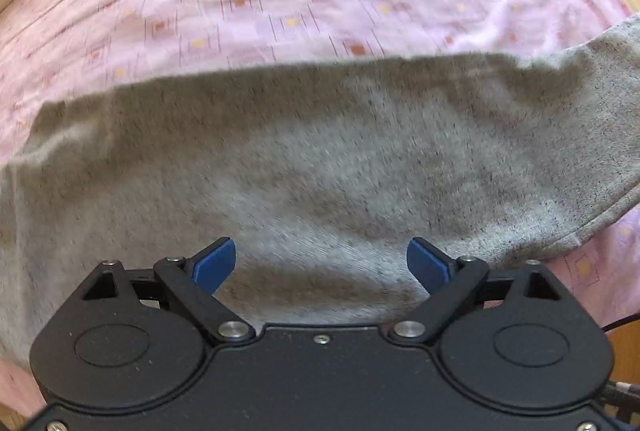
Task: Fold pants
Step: 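Lift the held pants edge upward with the right gripper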
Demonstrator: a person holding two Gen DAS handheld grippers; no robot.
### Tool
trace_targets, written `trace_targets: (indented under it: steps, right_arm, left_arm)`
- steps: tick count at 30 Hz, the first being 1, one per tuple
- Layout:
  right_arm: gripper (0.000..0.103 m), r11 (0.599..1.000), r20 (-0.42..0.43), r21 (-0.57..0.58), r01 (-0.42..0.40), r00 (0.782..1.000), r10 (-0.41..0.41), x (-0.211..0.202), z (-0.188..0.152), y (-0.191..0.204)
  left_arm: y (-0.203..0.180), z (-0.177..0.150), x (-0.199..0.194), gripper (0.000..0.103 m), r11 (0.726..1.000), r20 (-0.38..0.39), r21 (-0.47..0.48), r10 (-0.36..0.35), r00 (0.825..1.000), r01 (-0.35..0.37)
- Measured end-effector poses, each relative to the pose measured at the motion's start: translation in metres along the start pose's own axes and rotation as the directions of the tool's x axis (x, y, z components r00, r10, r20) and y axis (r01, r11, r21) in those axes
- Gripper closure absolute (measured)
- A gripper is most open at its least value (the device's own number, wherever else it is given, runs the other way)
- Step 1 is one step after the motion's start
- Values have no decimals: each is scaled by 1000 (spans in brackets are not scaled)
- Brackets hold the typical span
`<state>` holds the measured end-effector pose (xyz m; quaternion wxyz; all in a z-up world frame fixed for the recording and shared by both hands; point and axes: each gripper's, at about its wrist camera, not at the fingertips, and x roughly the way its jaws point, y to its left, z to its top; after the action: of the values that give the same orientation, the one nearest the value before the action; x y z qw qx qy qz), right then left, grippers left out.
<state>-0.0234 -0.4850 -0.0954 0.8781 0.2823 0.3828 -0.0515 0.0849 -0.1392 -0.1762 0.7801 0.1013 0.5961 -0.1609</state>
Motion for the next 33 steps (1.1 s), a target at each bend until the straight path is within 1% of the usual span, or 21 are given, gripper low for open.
trace_targets:
  steps: [3,5,7,10,12,13,14,15,16,17,19,20,22,23,25,27,30,33]
  right_arm:
    - [89,997,46,-72,-16,999,20,-15,-3,54]
    - [89,990,69,-130,-46,996,55,-22,-9,96]
    - [89,978,74,-190,-82,992,98,-23,-17,138]
    - [89,957,45,-246,-152,985,168,-11,-39,193]
    - [89,938,9,-294,-185,980,196,9,-61,227]
    - [89,938,-7,-283,-200,978,207,19,-70,238]
    - [89,945,-29,-232,-232,972,232,29,-77,242]
    - [90,951,-42,-180,-251,968,248,37,-81,244]
    - [90,958,-48,-137,-251,968,247,44,-84,245]
    - [90,963,-54,-126,-237,971,231,49,-87,248]
    - [90,966,-68,-150,-211,977,202,54,-89,252]
    - [90,968,-74,-139,-211,977,202,53,-88,252]
    - [90,973,-57,-96,-210,977,205,43,-83,243]
    - [90,977,-36,-87,-192,981,190,38,-80,240]
    - [90,987,22,-64,-147,989,149,21,-66,222]
    - [90,995,87,-36,-98,991,101,5,-47,198]
    - [90,1000,164,-9,-15,986,16,-22,-20,155]
    - [90,998,204,22,53,977,-56,-38,-3,114]
  left_arm:
    - [33,-3,-13,10,999,26,-13,-41,999,41]
    - [61,-5,-21,10,998,45,-31,-54,997,56]
    - [89,-8,-28,10,997,60,-46,-61,996,64]
    - [129,-14,-35,10,997,73,-67,-43,996,48]
    - [155,-19,-38,10,996,72,-86,-23,997,30]
    - [167,-22,-39,10,995,74,-93,-16,997,22]
    - [176,-24,-42,10,995,80,-97,-9,997,17]
    - [186,-25,-43,10,995,85,-98,-2,996,11]
    - [193,-26,-44,10,995,85,-101,0,996,8]
    - [199,-27,-44,10,994,84,-106,-1,996,10]
    - [208,-29,-44,10,992,83,-124,-9,996,19]
    - [209,-29,-43,10,991,83,-130,-15,996,25]
    - [209,-29,-44,10,991,92,-132,-24,995,36]
    - [206,-28,-44,10,991,95,-127,-24,995,36]
    - [195,-24,-44,10,993,97,-105,-36,995,46]
    - [177,-19,-44,10,996,101,-70,-53,993,60]
    - [141,-6,-41,10,995,107,-21,-94,990,97]
    - [97,6,-34,10,992,107,23,-123,987,121]
